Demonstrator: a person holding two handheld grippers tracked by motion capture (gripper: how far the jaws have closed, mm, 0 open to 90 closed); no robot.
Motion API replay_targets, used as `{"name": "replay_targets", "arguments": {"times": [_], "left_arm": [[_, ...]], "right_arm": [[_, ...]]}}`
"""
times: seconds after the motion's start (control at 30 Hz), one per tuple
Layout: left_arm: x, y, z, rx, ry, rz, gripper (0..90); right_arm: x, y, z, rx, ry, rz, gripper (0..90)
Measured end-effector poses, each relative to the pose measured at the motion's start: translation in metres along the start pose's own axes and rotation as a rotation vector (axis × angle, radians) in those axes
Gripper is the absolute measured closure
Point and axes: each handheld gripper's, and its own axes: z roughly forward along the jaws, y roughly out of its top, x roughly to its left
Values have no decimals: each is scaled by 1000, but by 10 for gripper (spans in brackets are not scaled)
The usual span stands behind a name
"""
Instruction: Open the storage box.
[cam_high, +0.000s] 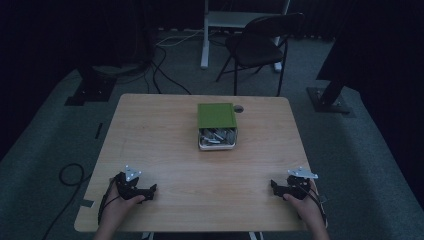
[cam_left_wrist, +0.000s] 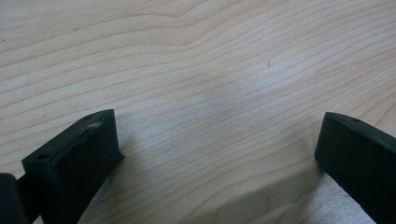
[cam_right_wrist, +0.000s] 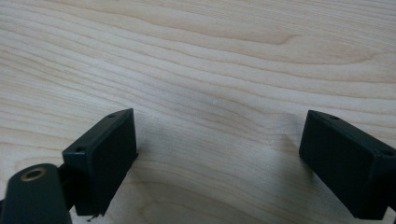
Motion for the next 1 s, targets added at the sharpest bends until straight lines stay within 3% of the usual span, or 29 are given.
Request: {"name": "replay_targets", "arguments": {"times": [0.33,0.47,0.63,1.0], "left_arm": [[-5,1,0,-1,-17,18,6],[-12,4,3,-10,-35,67,6],[-23,14,4,-9,-29,150,5],[-47,36,11,-36,-43,244,6]], "right_arm": [[0,0,0,0,0,0,108],[0,0,0,0,0,0,108],[0,0,0,0,0,0,108],[0,0,0,0,0,1,108]]}}
